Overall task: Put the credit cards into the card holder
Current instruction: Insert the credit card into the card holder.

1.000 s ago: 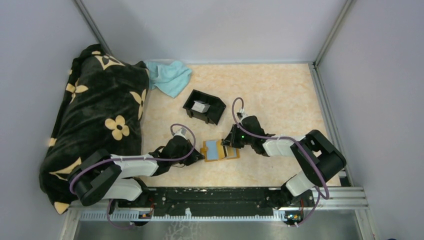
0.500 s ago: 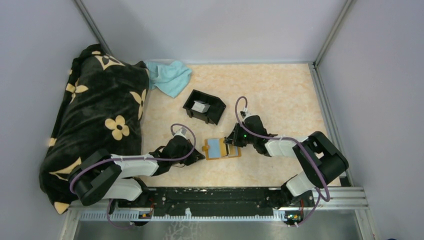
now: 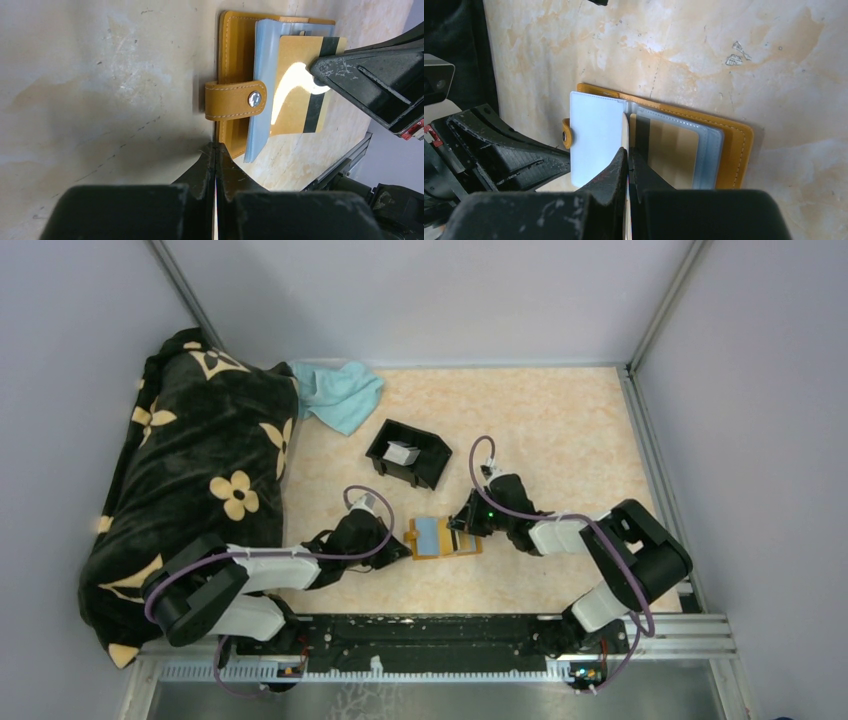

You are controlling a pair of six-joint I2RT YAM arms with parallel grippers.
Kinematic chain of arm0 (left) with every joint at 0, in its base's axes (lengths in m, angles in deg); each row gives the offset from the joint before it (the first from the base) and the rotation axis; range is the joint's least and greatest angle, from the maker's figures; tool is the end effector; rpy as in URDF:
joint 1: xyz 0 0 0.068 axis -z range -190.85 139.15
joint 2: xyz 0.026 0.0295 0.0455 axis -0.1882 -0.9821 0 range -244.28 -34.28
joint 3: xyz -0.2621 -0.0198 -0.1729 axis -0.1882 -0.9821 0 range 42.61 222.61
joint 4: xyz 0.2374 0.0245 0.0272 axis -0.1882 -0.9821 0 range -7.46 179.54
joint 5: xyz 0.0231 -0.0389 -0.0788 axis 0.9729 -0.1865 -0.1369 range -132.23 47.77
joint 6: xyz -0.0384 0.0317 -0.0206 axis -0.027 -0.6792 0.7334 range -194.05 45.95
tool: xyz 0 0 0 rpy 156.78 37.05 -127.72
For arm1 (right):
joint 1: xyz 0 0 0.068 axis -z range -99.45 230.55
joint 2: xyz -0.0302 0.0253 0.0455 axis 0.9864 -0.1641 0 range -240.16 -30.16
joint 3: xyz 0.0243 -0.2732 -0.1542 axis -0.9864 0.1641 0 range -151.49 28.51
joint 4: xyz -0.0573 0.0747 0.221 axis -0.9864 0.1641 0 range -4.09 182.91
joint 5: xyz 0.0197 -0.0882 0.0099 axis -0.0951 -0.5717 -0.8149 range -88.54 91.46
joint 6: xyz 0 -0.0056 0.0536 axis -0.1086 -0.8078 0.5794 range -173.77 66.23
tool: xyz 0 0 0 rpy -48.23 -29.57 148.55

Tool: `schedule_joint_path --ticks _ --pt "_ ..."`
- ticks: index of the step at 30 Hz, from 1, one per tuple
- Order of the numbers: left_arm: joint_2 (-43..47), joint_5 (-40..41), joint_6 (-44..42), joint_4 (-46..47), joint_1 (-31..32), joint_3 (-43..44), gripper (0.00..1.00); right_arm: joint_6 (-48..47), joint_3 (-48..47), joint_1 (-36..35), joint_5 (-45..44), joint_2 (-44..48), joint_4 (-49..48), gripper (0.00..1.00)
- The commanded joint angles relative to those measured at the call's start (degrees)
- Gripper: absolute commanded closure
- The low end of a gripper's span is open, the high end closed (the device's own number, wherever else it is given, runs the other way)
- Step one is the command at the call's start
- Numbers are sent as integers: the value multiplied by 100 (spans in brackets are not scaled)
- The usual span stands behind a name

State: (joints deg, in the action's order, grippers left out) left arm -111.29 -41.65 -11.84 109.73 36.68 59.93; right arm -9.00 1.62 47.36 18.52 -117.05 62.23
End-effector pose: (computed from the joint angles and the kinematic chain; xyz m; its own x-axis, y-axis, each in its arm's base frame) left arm 0.1350 -0.1470 0.1815 -0.8481 -0.3836 -0.3655 -0.0385 0.7326 -0.6795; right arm 0.2064 0.1475 0.1937 -0.8598 0.2420 -0.4496 -0.1630 0.7044 0.6909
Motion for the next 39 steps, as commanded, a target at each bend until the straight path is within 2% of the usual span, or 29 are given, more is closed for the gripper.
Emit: schedule_joint_path --ticks 1,17,39 --pt "-373 203 -170 -788 32 -100 100 -52 127 49 -1 -170 -297 100" --pt "-519 238 -177 -830 78 -98 100 462 528 157 331 -719 -1700 100" --pt "-670 329 -247 -1027 90 -56 100 1194 755 331 741 -1201 -2933 100"
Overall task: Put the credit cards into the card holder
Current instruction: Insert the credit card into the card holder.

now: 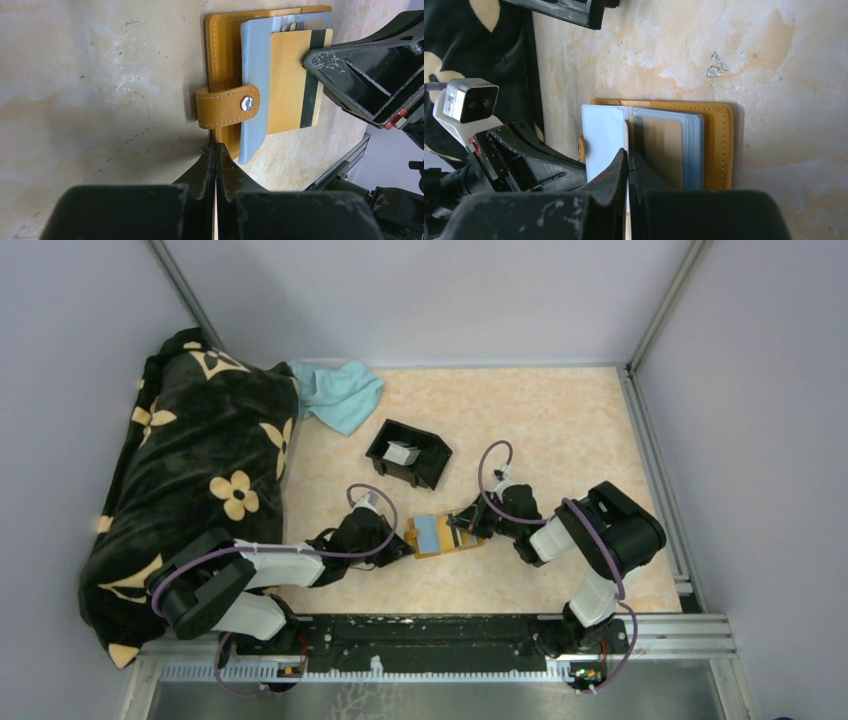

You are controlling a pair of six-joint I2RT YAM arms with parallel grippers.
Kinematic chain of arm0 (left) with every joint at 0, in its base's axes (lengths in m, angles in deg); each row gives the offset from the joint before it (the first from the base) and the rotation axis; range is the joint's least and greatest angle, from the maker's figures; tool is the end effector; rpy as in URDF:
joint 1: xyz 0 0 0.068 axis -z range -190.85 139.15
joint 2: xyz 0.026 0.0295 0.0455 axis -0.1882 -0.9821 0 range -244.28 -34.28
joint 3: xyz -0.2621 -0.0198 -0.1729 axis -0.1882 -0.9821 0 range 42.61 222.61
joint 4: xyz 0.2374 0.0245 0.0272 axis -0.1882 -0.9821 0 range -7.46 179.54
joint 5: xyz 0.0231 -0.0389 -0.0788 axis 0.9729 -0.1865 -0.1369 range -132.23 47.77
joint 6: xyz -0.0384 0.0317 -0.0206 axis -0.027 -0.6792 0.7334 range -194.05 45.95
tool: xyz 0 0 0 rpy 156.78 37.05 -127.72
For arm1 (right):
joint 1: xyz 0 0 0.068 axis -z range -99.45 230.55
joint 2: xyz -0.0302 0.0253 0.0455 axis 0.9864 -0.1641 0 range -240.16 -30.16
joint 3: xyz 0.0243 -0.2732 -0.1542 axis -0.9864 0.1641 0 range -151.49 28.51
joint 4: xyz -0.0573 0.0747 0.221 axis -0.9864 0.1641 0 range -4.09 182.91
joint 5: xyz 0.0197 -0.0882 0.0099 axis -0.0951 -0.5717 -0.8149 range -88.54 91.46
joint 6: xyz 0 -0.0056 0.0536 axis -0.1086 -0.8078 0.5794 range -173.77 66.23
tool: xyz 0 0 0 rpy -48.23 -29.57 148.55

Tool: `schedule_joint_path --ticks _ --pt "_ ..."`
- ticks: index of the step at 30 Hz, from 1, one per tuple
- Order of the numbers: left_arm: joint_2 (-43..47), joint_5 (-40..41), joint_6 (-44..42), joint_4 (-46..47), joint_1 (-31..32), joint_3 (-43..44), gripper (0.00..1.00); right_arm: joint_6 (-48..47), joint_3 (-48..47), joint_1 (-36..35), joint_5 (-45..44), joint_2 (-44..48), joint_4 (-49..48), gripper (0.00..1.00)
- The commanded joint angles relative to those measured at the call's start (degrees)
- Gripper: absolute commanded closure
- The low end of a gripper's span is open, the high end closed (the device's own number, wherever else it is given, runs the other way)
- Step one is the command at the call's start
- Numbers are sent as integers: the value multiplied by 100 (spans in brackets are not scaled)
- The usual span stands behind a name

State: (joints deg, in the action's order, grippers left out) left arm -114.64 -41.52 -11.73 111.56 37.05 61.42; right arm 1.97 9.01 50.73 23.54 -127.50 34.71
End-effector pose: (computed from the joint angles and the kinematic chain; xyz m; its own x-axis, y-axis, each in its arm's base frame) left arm 0.1423 -0.1569 0.1797 -0.8495 -0.3805 -0.3653 -0.0362 0.7330 -0.6793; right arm 0.2192 0.1411 0.1655 -0.8409 0.4007 -0.3638 -0.1021 0.5427 0.8337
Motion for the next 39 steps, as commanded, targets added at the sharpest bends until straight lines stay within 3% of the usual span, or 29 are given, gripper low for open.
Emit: schedule_joint_path --ticks 1,12,39 --pt "-340 319 -263 -1217 48 -202 100 114 12 -6 235 -162 -199 100" --pt "-400 321 -291 -1251 60 -206 100 474 126 -6 384 -185 -747 100" --pt "-580 213 -345 -1085 60 -146 100 -248 -626 3 182 -436 130 100"
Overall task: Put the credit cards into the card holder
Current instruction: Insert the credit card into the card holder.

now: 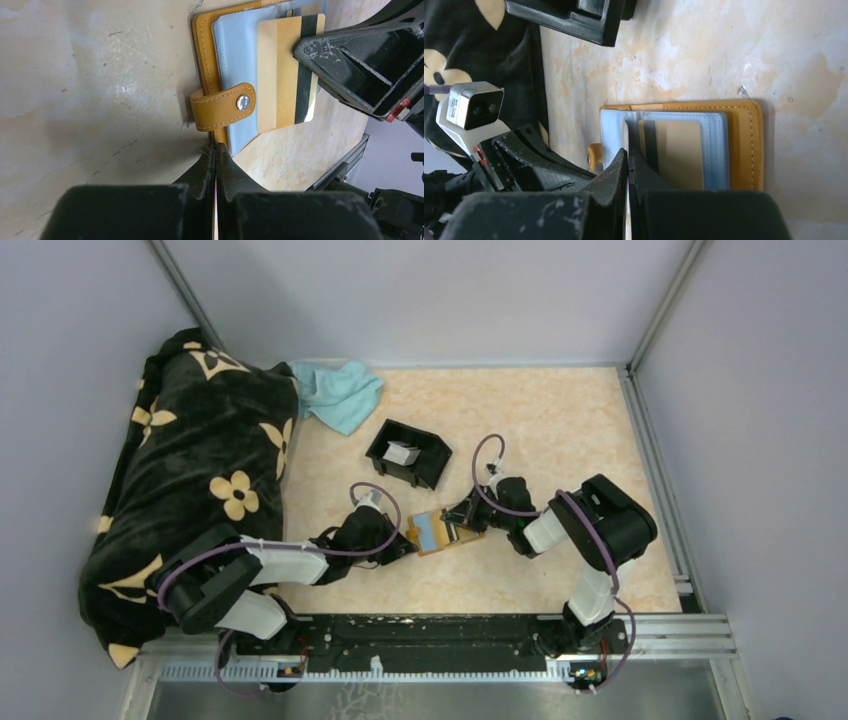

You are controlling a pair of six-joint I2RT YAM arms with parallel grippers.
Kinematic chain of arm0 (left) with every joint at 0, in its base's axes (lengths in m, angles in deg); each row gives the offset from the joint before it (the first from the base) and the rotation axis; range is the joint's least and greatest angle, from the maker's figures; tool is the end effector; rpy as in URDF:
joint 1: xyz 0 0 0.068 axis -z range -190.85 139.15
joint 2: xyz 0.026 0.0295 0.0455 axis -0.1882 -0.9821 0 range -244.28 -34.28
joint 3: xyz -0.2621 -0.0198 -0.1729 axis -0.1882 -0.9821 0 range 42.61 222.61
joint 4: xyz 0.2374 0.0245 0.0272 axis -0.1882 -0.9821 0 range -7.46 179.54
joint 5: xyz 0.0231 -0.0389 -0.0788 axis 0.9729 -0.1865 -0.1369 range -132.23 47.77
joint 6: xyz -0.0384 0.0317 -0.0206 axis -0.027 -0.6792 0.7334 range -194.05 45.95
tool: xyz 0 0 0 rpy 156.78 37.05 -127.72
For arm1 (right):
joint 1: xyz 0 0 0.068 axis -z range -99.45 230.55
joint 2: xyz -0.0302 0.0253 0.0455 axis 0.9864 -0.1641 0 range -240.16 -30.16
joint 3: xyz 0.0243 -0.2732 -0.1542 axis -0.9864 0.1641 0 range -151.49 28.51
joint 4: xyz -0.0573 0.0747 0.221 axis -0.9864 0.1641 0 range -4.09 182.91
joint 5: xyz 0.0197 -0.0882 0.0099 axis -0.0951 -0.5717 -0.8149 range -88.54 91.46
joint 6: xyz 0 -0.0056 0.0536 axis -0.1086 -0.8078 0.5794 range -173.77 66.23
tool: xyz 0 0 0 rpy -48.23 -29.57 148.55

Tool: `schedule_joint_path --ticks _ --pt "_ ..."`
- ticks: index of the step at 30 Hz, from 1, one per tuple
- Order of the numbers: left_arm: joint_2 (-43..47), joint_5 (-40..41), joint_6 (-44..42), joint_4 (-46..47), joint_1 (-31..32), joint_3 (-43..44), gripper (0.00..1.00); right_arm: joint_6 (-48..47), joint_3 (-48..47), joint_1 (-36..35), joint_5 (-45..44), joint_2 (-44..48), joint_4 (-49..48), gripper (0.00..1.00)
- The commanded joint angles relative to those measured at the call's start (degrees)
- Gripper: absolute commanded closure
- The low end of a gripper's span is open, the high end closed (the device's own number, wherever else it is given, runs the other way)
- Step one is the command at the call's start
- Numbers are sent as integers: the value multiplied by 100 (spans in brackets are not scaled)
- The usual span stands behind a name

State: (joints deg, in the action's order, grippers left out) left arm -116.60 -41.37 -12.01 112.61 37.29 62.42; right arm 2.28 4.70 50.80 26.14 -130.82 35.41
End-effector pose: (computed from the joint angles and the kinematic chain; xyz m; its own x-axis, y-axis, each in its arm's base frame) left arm 0.1468 -0.1631 0.1788 -0.8497 -0.3751 -0.3706 -0.0289 0.7349 -0.6776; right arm 0.2367 0.1524 0.1653 -0.8588 0.3772 -0.3467 -0.1136 0.5195 0.8469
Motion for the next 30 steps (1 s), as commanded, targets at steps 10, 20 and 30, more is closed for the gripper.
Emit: schedule_joint_path --ticks 10,20,30 --pt "-531 147 -274 -998 32 -243 100 -441 -220 -27 3 -384 138 100" --pt "-719 82 -246 -793 29 -247 100 -1010 -607 -362 -89 -467 1019 100" --pt "-502 374 -374 -1122 28 -234 100 -1701 -878 -461 -272 -288 2227 100"
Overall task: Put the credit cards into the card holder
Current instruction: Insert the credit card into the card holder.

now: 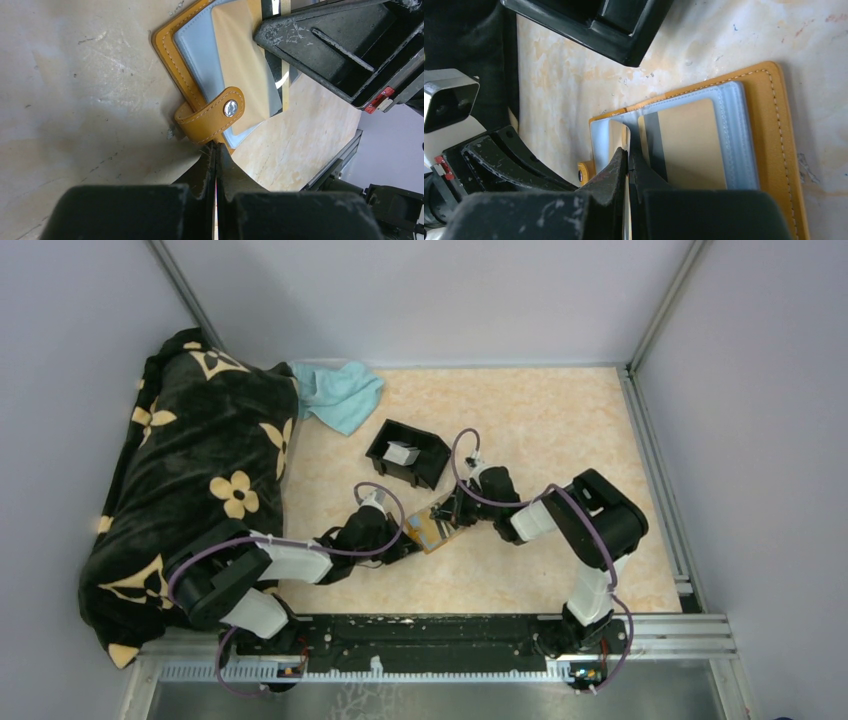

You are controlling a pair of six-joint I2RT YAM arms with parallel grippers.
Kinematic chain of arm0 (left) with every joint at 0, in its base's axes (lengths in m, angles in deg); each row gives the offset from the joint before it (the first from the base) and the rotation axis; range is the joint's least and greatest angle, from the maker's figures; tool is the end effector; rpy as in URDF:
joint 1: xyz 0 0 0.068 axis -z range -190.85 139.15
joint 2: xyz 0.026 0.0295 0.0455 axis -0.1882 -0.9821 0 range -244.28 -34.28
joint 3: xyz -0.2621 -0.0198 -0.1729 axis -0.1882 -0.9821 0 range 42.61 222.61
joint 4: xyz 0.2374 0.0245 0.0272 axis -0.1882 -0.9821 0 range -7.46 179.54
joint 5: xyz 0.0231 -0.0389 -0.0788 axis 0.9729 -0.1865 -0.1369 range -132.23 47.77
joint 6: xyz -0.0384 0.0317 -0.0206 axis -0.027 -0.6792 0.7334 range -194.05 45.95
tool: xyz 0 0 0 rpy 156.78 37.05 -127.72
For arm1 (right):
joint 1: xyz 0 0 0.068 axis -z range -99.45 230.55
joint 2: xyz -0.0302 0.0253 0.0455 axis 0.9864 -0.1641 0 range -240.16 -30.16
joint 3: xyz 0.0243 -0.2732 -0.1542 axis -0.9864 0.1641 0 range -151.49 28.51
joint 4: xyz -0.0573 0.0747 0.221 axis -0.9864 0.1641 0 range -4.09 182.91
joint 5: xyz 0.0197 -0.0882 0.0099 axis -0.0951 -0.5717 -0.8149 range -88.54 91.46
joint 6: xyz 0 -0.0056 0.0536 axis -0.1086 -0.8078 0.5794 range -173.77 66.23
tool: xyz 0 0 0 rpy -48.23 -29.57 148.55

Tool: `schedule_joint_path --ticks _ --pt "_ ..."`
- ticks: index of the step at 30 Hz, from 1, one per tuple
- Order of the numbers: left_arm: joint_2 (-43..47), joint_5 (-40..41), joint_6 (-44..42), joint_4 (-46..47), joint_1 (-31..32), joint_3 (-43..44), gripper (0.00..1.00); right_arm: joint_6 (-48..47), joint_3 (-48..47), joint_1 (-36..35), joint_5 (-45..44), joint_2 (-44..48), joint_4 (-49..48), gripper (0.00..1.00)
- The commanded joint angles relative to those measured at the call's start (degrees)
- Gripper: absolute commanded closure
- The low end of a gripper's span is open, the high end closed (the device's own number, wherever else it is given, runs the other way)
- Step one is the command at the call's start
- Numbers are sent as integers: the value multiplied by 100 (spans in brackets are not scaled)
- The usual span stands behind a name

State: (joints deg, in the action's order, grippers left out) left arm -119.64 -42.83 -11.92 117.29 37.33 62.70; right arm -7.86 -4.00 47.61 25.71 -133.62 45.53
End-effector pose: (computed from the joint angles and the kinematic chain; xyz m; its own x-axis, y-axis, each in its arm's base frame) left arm 0.1528 -0.1714 0.1761 -0.8535 -0.3717 -0.3652 -0.0080 0.7101 -0.7040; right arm 0.2542 0.1822 0.1675 -0.8663 0.2189 -0.4490 -0.2450 0.5972 0.7638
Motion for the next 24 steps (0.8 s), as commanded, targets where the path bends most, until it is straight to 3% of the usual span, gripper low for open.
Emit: schedule_joint_path --ticks 1,10,24 --pt "-155 586 -392 -1663 18 -259 100 -747 -30 -142 -223 27 1340 100" --pt "186 982 -503 -2106 -74 -207 100 -1142 -80 -141 -107 154 1840 100" --pt "-267 925 -597 -1981 -156 10 100 -1191 -4 -133 218 190 1757 100"
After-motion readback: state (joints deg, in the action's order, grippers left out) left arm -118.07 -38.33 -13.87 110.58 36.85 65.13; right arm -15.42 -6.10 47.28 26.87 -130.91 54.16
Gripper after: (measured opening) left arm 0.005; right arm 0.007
